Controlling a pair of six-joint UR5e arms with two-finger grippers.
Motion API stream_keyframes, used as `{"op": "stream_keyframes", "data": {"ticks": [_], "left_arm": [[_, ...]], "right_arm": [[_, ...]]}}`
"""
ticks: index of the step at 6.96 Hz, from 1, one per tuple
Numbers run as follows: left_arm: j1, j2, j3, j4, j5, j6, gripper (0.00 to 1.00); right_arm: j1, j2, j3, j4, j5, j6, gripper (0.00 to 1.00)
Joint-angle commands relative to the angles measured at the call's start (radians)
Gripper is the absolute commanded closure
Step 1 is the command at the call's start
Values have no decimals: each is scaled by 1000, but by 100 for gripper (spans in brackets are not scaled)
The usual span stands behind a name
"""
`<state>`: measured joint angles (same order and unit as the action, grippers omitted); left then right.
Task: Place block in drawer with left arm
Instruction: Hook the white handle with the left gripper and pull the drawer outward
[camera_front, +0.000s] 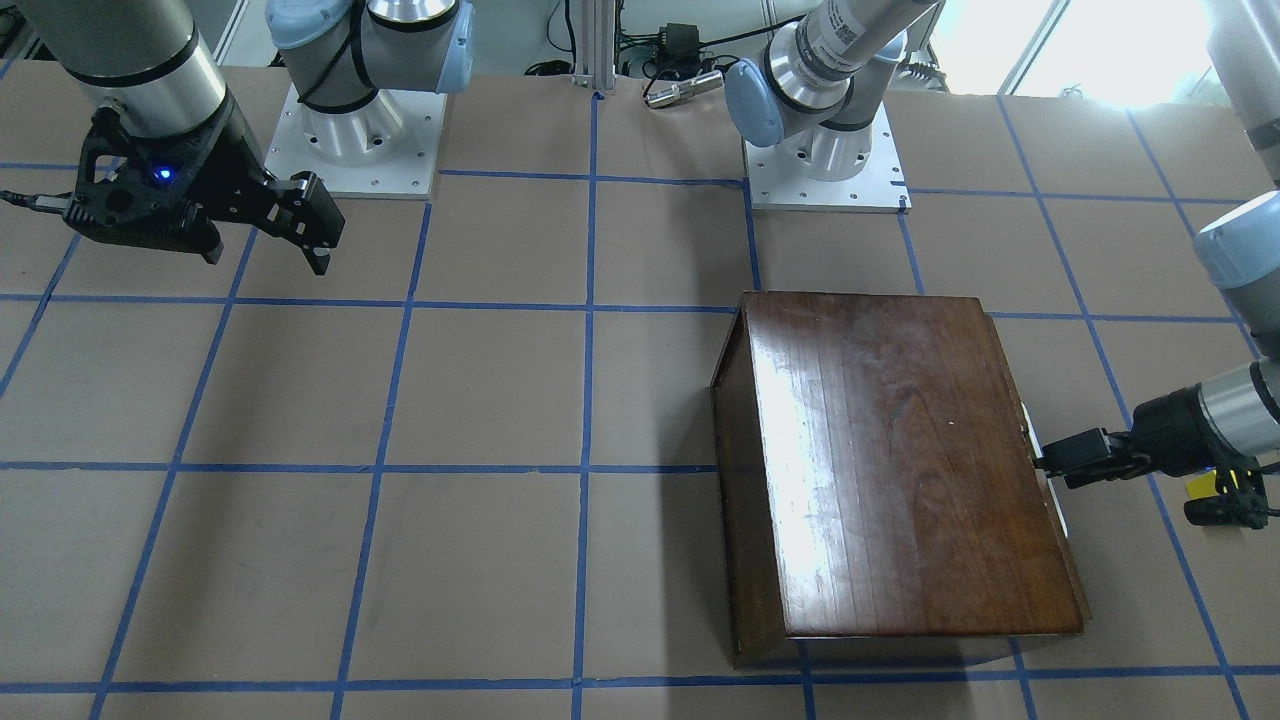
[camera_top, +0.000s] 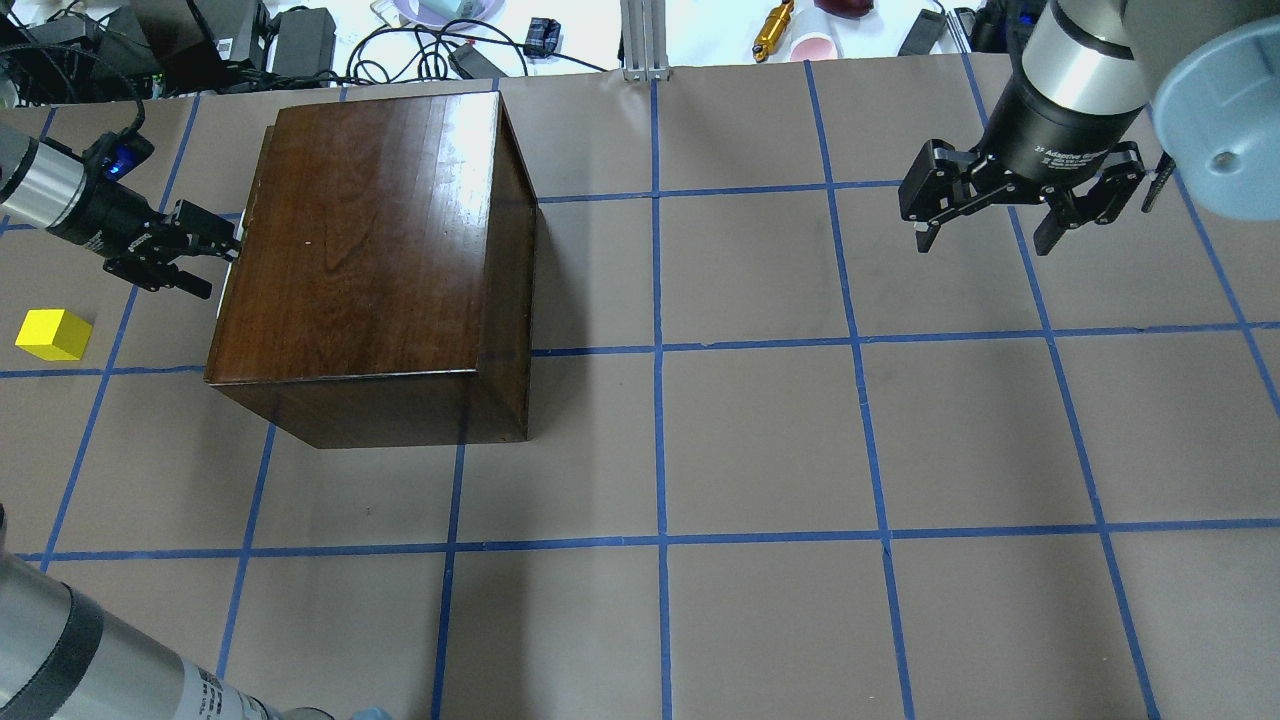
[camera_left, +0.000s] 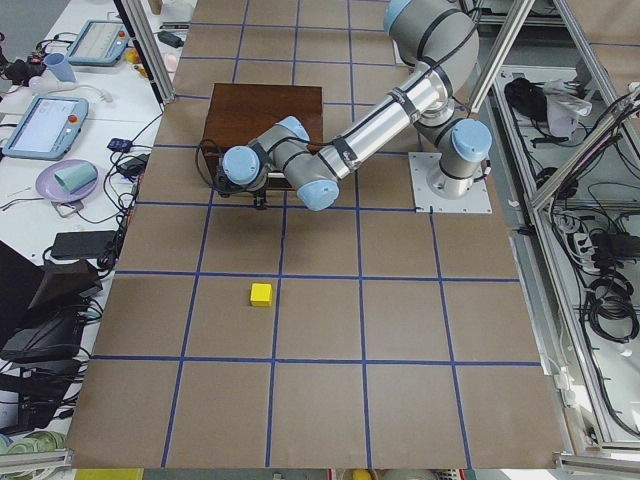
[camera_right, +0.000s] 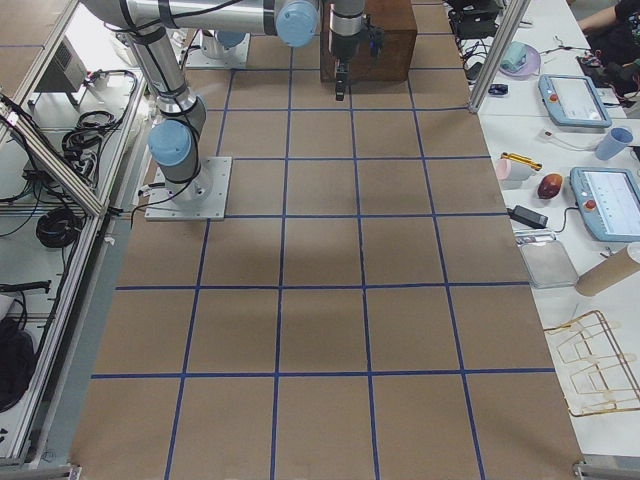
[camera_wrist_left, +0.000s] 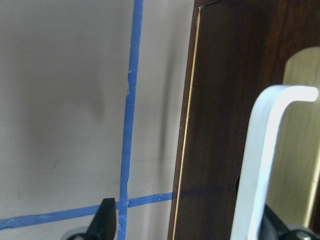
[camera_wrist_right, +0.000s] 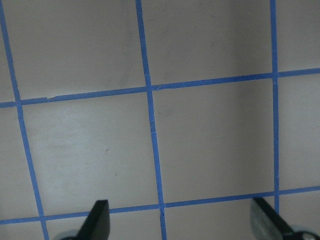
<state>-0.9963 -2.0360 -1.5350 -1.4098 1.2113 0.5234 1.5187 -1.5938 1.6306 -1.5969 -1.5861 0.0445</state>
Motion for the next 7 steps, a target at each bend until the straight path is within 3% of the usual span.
{"op": "stream_keyframes", "data": {"ticks": [1, 7], "left_arm": [[1, 0, 3, 5, 27, 1, 9], [1, 2, 24, 5, 105, 1, 9]], "right_arm": [[0, 0, 0, 0, 0, 0, 0], [0, 0, 0, 0, 0, 0, 0]]}}
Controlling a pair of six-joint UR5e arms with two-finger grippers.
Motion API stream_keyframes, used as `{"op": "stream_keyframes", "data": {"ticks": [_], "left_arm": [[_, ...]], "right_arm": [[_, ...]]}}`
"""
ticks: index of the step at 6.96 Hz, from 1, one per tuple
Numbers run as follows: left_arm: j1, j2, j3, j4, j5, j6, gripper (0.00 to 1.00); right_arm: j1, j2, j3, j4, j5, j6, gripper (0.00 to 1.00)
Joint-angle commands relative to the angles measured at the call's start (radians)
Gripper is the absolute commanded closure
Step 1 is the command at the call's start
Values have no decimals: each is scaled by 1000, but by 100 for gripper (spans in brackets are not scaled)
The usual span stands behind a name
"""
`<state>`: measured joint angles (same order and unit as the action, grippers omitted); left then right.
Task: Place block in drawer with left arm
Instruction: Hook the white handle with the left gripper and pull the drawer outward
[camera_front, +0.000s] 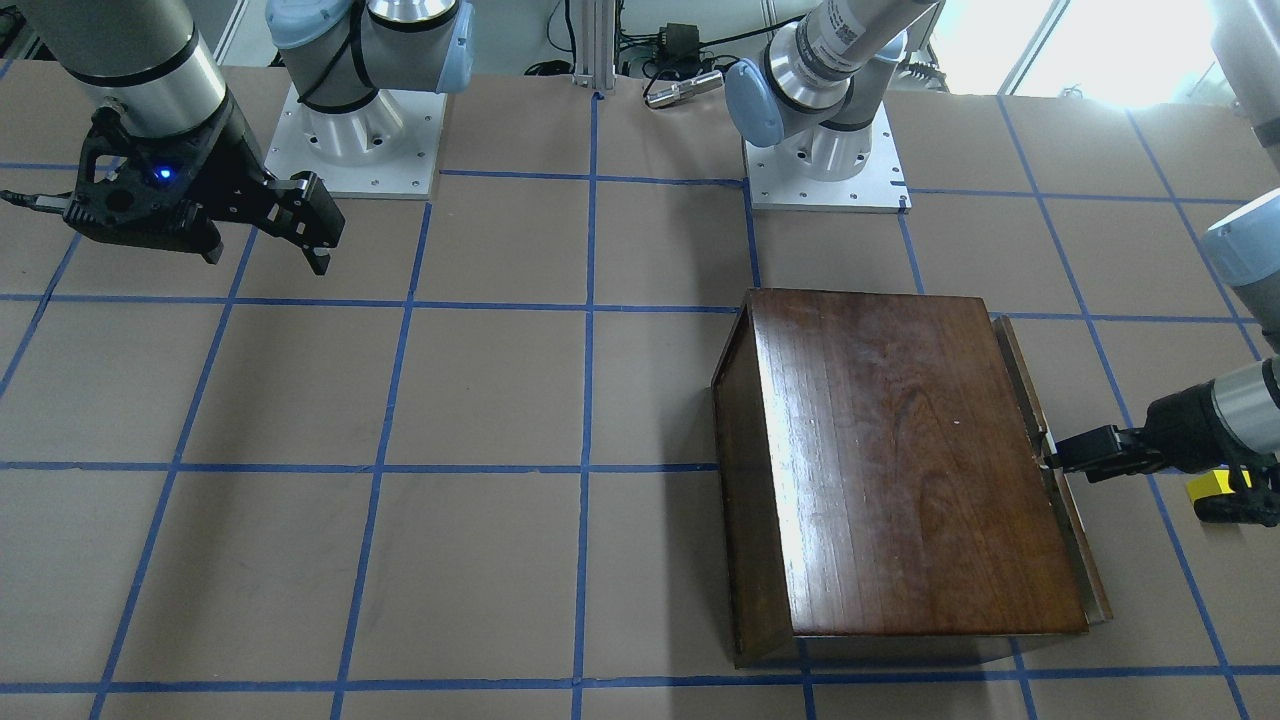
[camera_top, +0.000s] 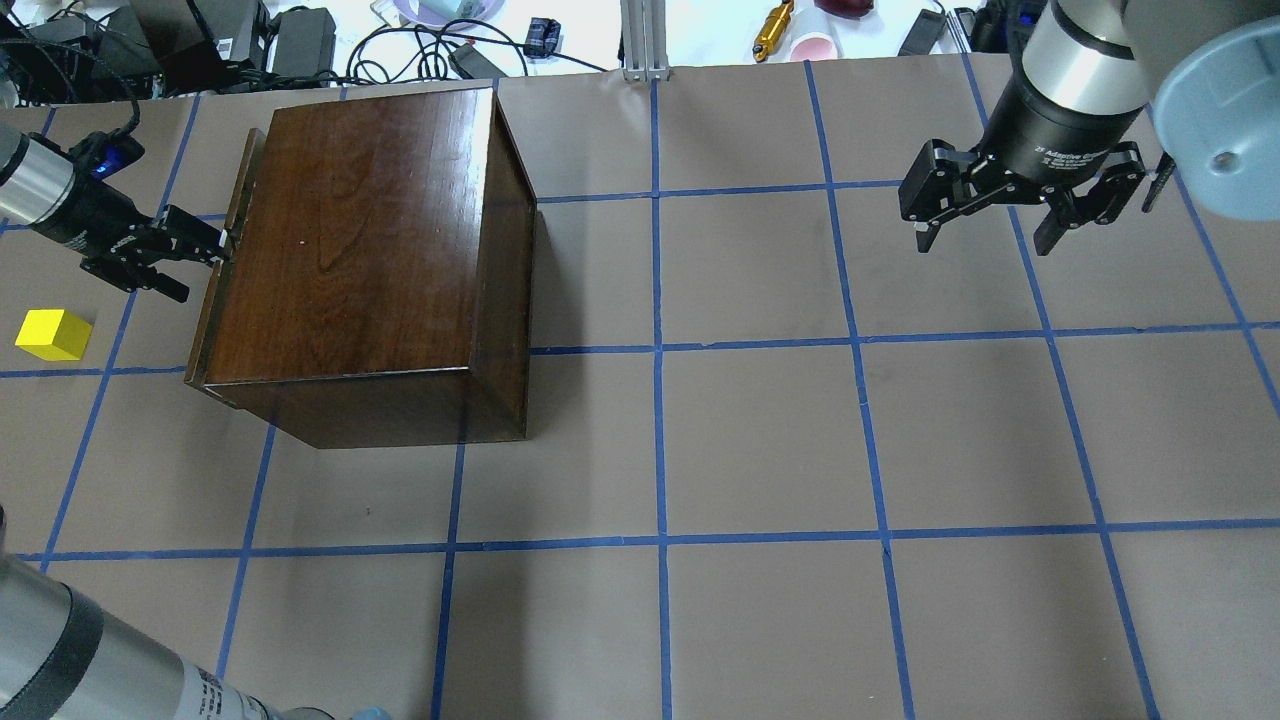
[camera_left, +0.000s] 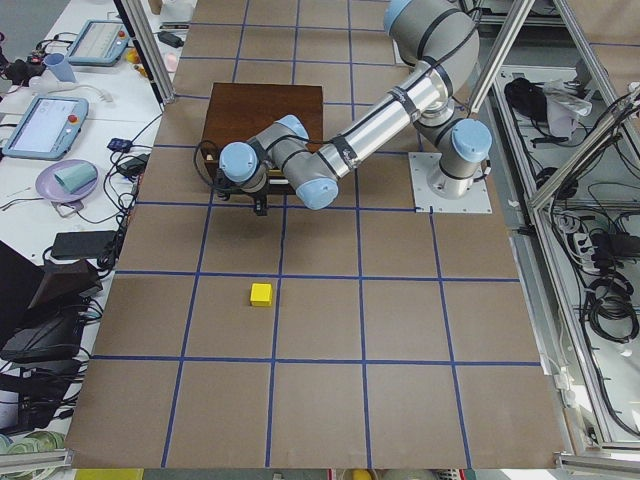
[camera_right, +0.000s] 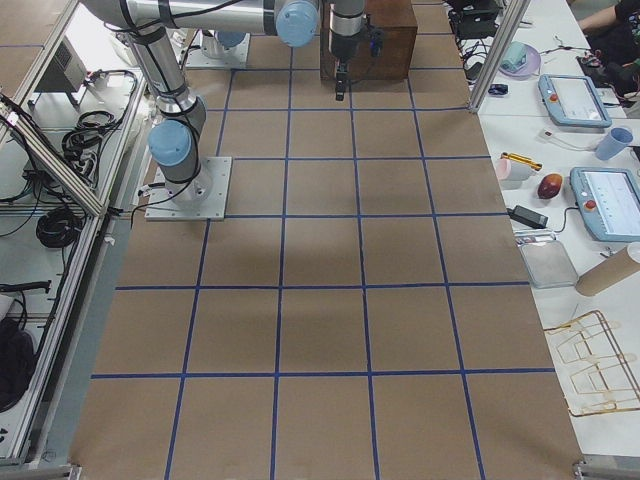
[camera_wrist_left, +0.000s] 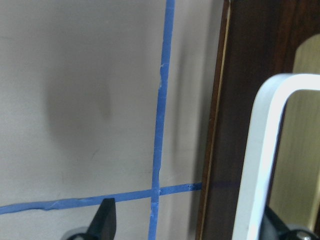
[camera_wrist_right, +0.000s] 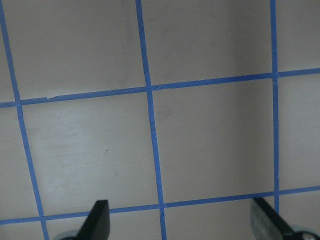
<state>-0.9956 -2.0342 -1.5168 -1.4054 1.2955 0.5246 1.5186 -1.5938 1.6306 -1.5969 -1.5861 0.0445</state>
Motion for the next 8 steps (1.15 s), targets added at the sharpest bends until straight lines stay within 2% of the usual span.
{"op": "stream_keyframes", "data": {"ticks": [1, 8], "left_arm": [[0, 0, 6, 0, 37, 0, 9], [0, 2, 36, 0, 103, 0, 10]], "right_arm": [[0, 0, 0, 0, 0, 0, 0], [0, 0, 0, 0, 0, 0, 0]]}}
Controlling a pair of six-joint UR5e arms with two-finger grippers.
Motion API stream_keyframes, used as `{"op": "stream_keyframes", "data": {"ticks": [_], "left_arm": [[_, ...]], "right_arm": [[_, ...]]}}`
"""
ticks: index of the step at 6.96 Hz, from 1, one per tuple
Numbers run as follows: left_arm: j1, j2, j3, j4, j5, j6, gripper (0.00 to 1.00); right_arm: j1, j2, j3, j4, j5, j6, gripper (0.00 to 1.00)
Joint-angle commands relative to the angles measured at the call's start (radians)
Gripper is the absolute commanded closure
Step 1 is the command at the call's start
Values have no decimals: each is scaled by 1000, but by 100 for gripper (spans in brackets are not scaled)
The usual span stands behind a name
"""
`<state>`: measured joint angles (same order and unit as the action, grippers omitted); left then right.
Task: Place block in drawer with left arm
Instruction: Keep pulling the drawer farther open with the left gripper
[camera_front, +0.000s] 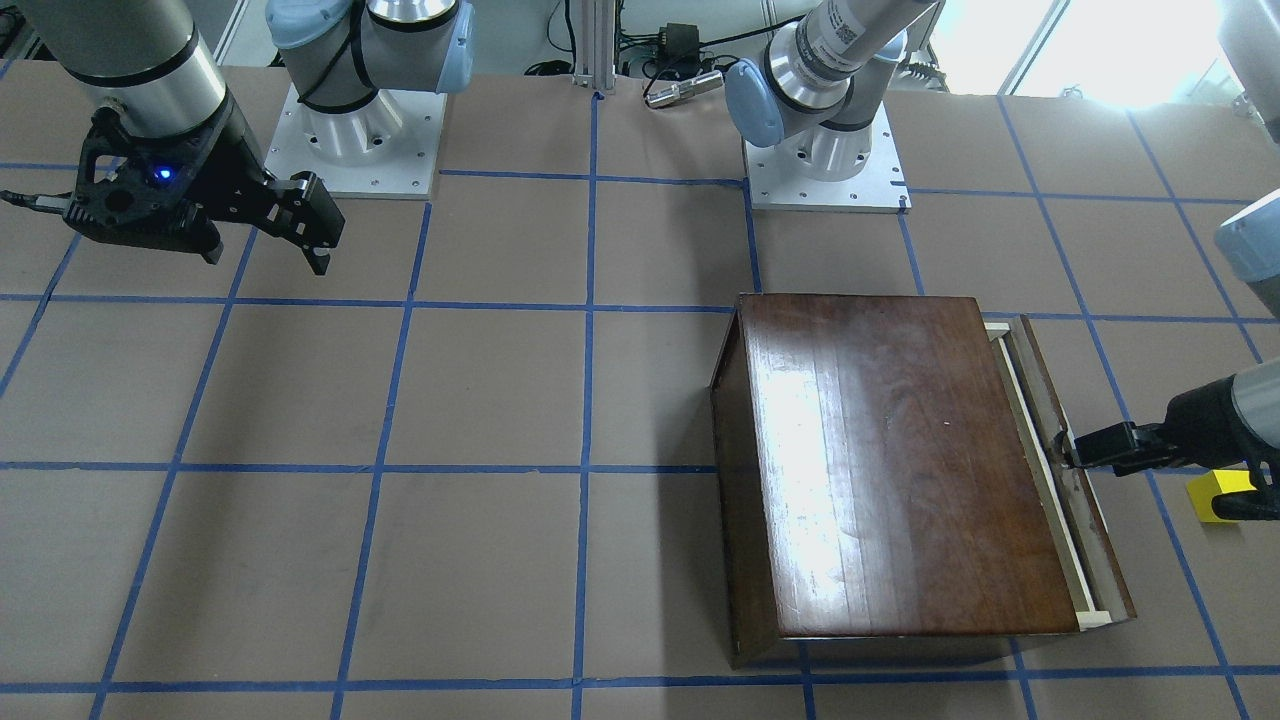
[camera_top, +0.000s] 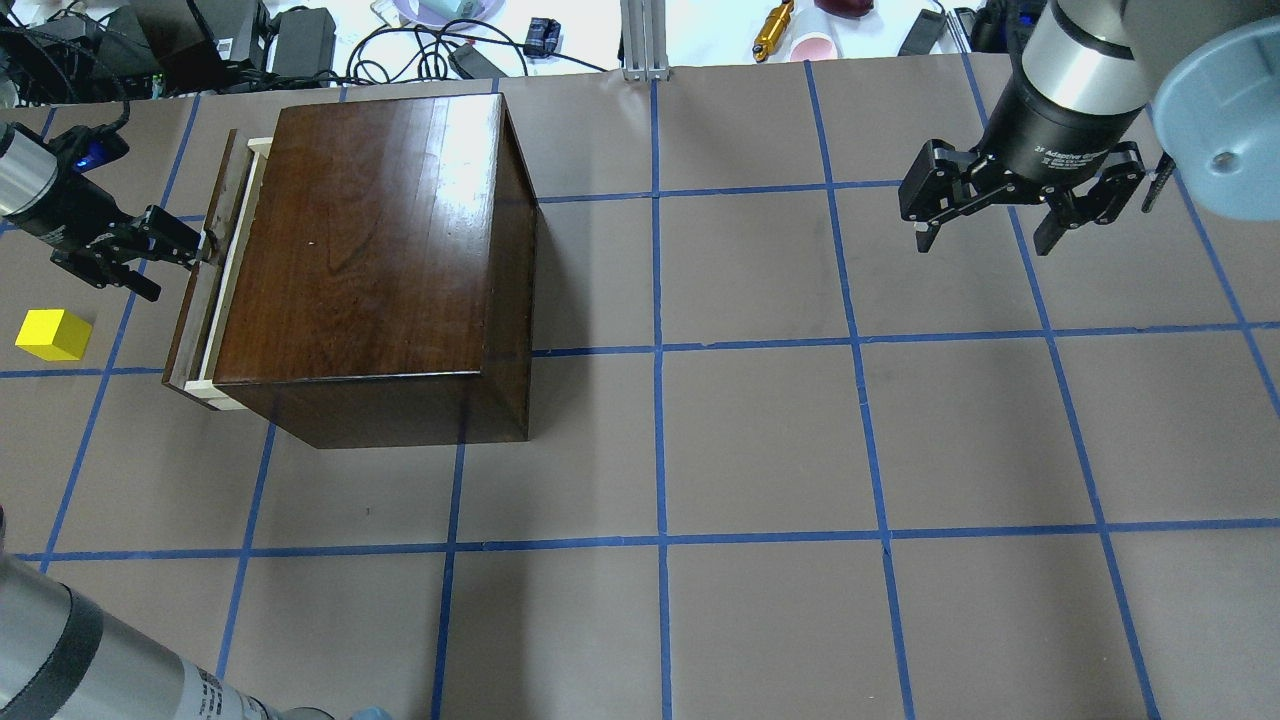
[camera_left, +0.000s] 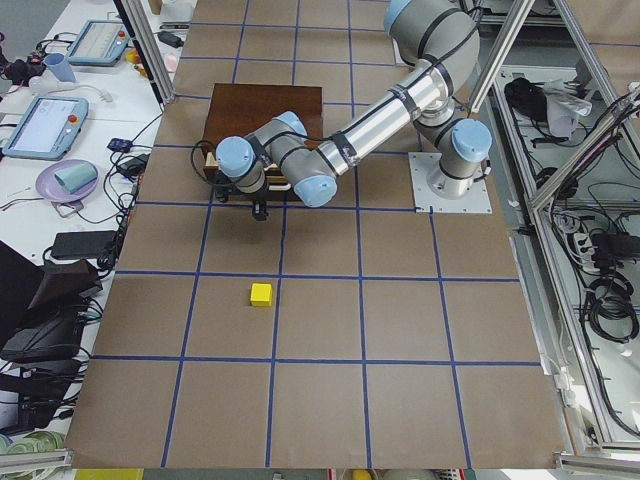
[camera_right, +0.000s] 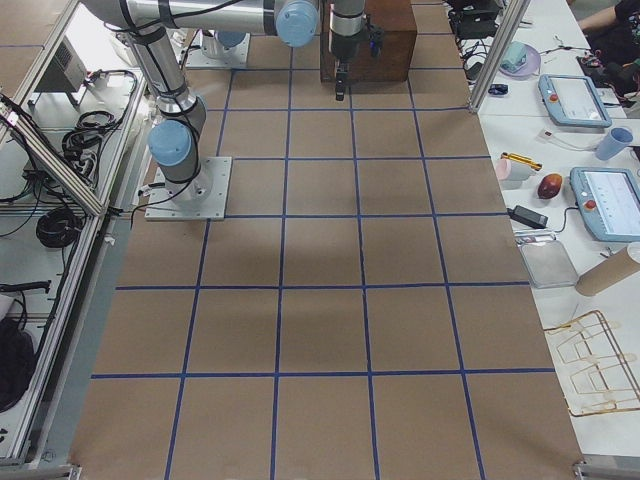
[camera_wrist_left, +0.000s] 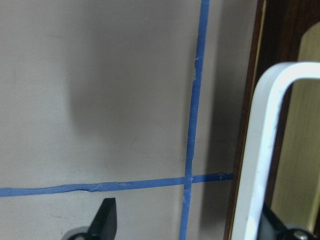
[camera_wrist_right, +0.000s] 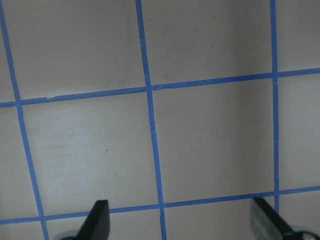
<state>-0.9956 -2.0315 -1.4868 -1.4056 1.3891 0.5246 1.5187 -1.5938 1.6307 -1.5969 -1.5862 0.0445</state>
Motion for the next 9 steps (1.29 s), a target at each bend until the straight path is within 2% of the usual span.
{"op": "stream_keyframes", "data": {"ticks": [1, 9], "left_arm": [[0, -1, 7, 0, 13, 6, 10], [0, -3, 28, 0, 30, 17, 10]], "right_arm": [[0, 0, 0, 0, 0, 0, 0], [0, 0, 0, 0, 0, 0, 0]]}}
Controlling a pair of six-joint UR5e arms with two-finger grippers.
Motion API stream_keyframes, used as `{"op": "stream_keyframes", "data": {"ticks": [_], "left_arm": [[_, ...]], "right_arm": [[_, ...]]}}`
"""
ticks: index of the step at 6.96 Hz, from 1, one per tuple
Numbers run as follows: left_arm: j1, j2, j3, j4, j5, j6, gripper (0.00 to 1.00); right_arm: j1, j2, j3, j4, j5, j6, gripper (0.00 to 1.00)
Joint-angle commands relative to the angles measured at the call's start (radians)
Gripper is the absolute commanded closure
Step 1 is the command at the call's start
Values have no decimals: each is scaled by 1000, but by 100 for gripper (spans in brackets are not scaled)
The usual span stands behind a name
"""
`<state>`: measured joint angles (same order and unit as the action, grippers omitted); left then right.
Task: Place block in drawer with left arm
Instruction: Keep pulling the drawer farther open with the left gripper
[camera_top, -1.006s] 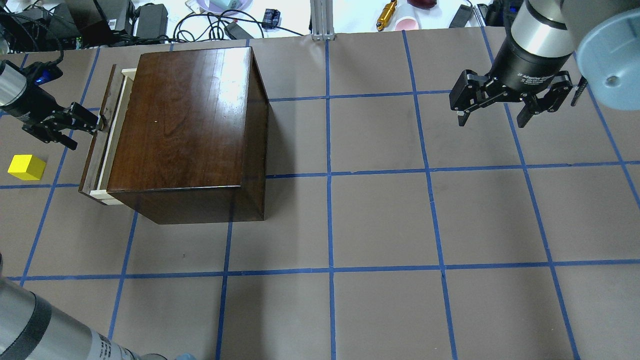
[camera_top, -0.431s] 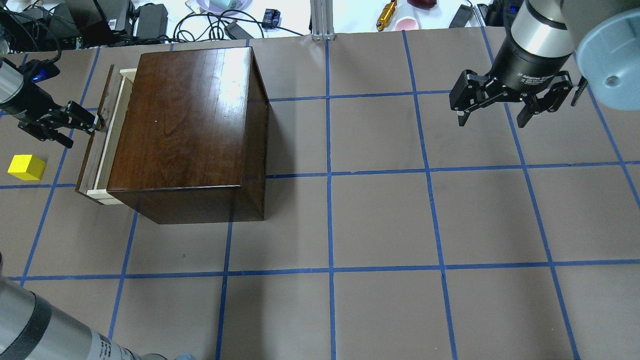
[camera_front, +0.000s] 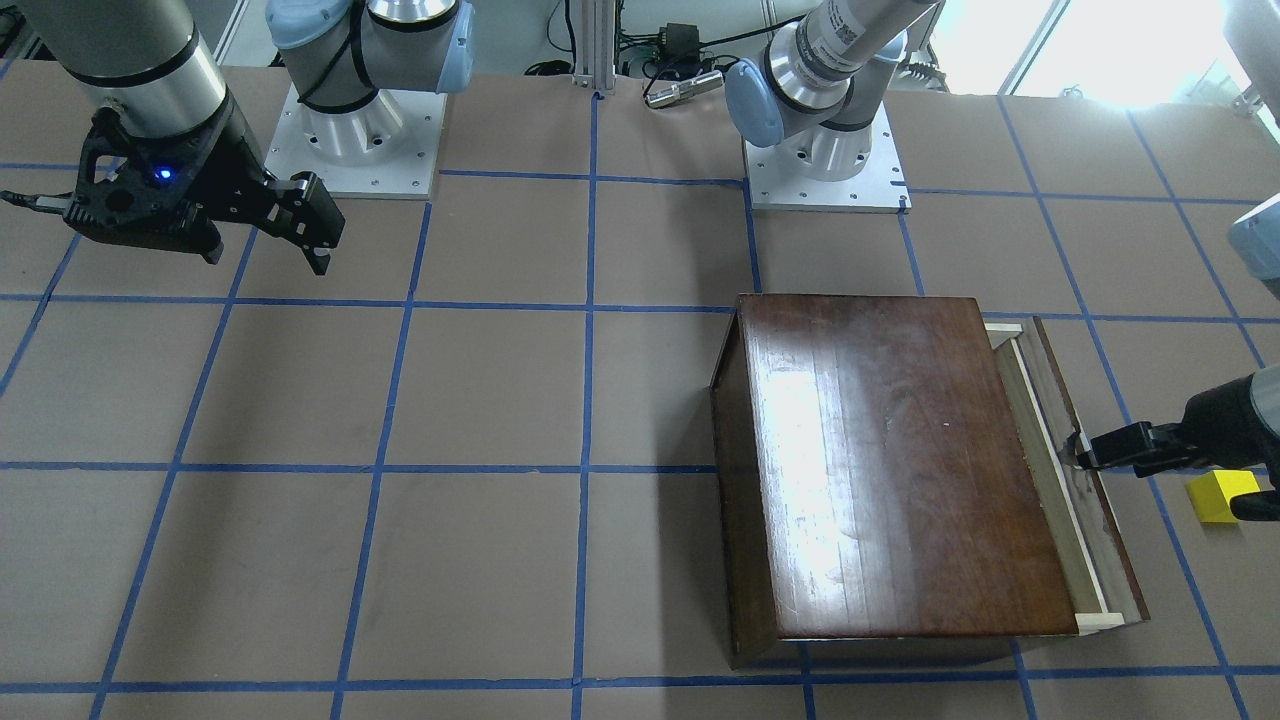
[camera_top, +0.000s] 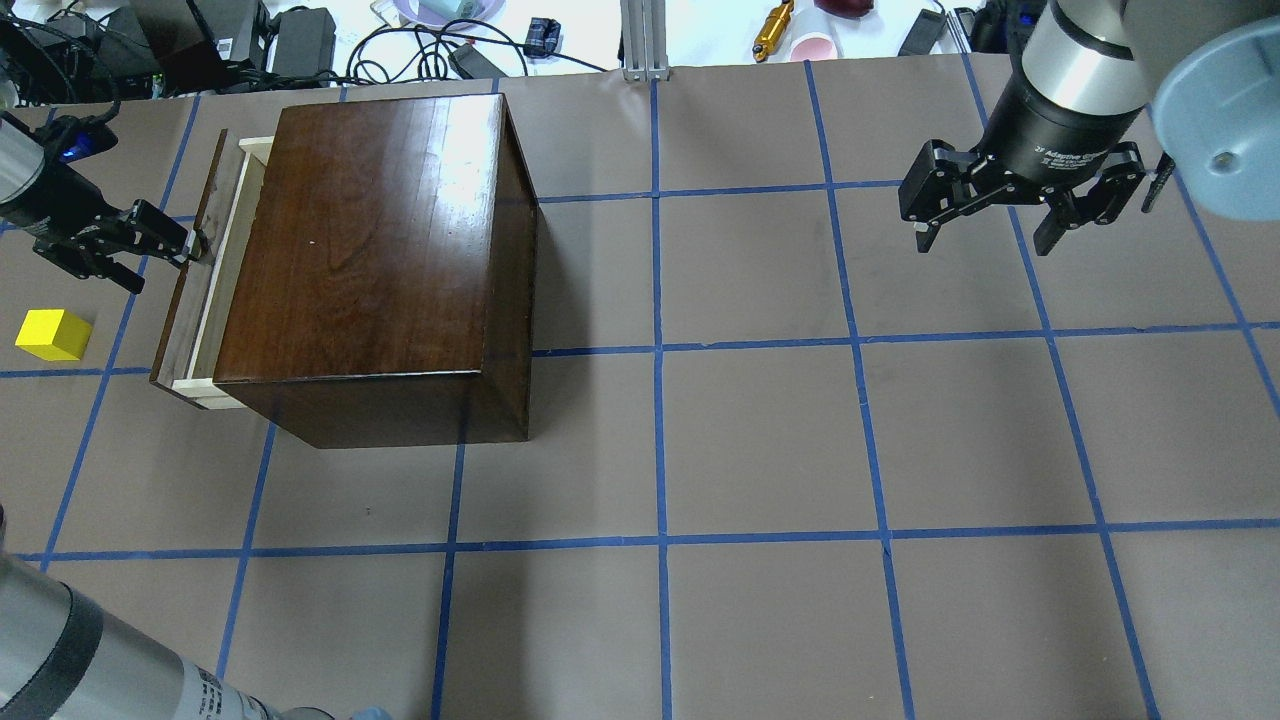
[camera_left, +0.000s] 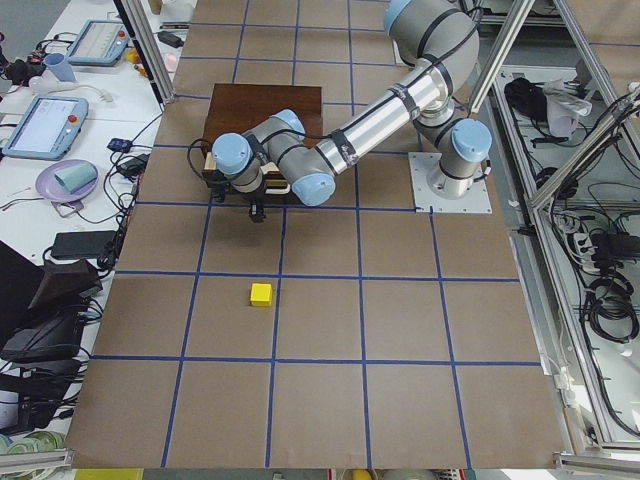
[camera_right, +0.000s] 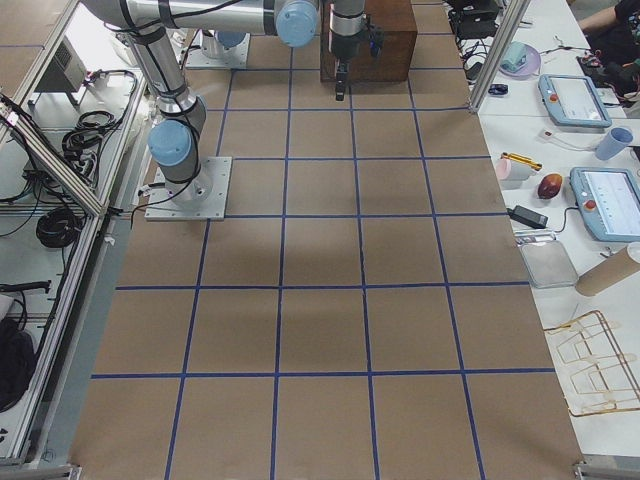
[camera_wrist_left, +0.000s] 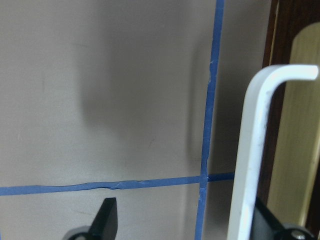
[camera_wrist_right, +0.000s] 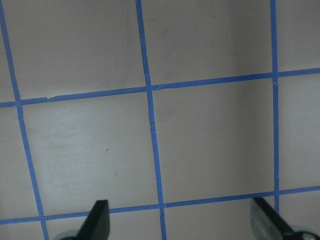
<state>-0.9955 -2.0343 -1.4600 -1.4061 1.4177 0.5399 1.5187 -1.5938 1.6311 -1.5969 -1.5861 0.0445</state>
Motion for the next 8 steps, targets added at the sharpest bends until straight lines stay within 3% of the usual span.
{"op": "stream_keyframes", "data": {"ticks": [1, 8], "left_arm": [[0, 0, 1, 3, 4, 5, 10], [0, -3, 16, 9, 72, 43, 10]], "right_arm": [[0, 0, 0, 0, 0, 0, 0], [0, 0, 0, 0, 0, 0, 0]]}}
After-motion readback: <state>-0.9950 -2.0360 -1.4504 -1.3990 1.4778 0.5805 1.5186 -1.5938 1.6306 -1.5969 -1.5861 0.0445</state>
